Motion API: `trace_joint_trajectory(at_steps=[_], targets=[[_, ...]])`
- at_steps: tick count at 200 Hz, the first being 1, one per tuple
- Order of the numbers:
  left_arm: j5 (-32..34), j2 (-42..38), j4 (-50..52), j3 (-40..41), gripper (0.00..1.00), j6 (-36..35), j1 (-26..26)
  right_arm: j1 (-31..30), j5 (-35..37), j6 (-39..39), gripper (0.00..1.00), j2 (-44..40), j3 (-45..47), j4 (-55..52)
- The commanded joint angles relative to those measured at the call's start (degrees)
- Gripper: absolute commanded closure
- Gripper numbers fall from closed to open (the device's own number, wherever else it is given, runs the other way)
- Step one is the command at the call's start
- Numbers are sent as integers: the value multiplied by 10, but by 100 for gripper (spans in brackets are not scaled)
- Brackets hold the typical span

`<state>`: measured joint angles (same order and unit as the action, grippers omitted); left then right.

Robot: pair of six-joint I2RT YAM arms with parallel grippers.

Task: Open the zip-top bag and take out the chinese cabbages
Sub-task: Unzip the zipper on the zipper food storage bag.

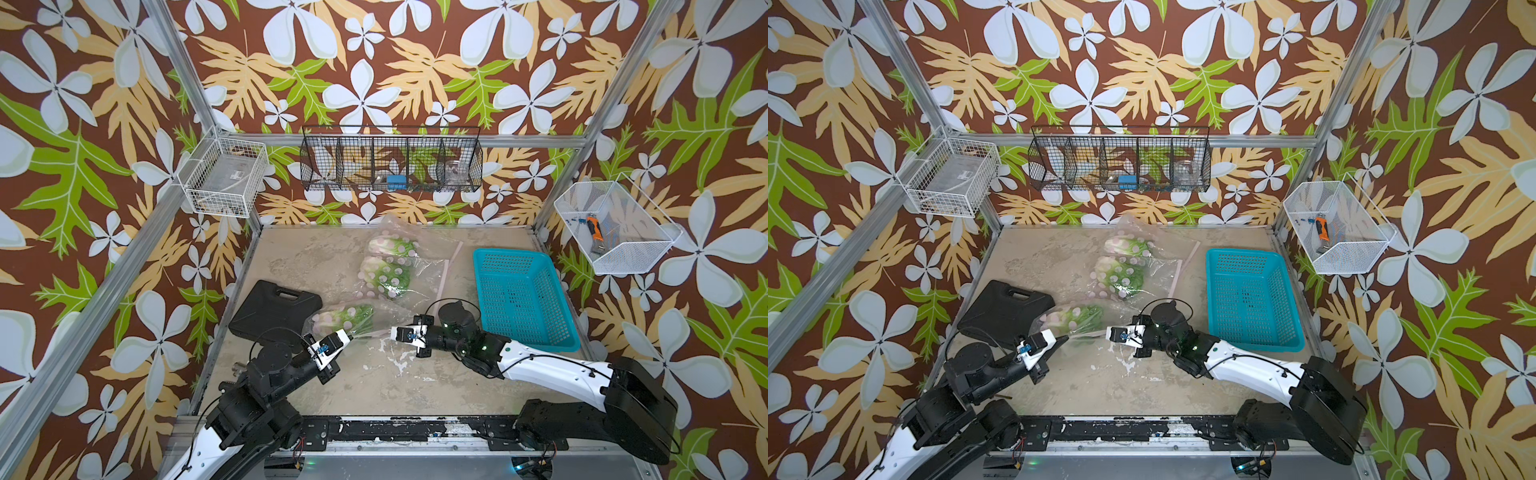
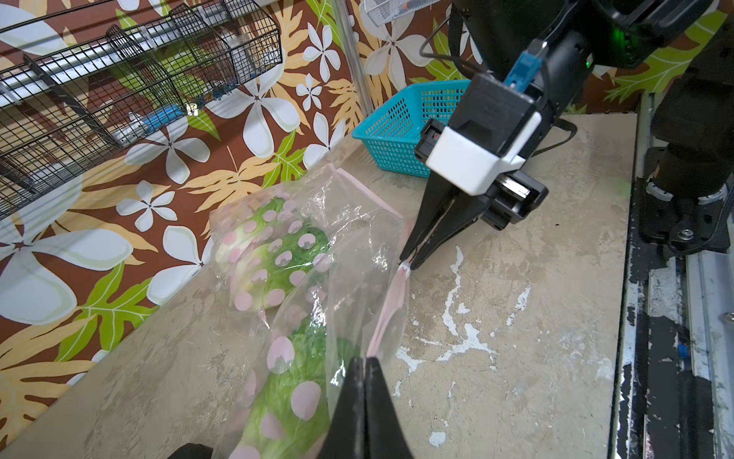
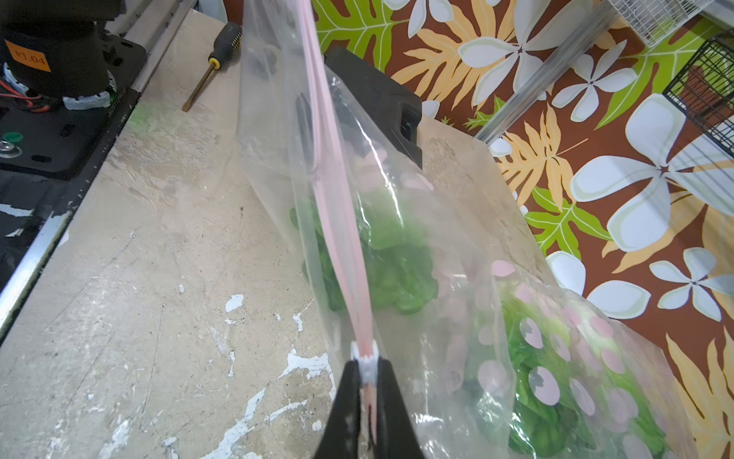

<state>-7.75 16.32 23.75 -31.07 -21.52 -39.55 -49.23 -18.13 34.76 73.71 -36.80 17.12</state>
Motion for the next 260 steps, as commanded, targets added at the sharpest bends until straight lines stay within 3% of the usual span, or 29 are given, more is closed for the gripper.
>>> trace_joint_trajectory(at_steps=[1,220,230,242,260], targets=[[11,-2,-15,-1,100,-3,0,7,37,8,100,1,1,-46],[-2,12,-26,-2,100,-12,0,67,90,26,100,-20,4,-92],[-6,14,-31,-1,100,-11,0,66,90,19,92,-25,2,-93],[-12,18,-38,1,100,-7,0,66,87,5,76,-34,-4,-103],[-31,24,-54,4,100,3,0,66,78,-19,65,-63,-9,-116]])
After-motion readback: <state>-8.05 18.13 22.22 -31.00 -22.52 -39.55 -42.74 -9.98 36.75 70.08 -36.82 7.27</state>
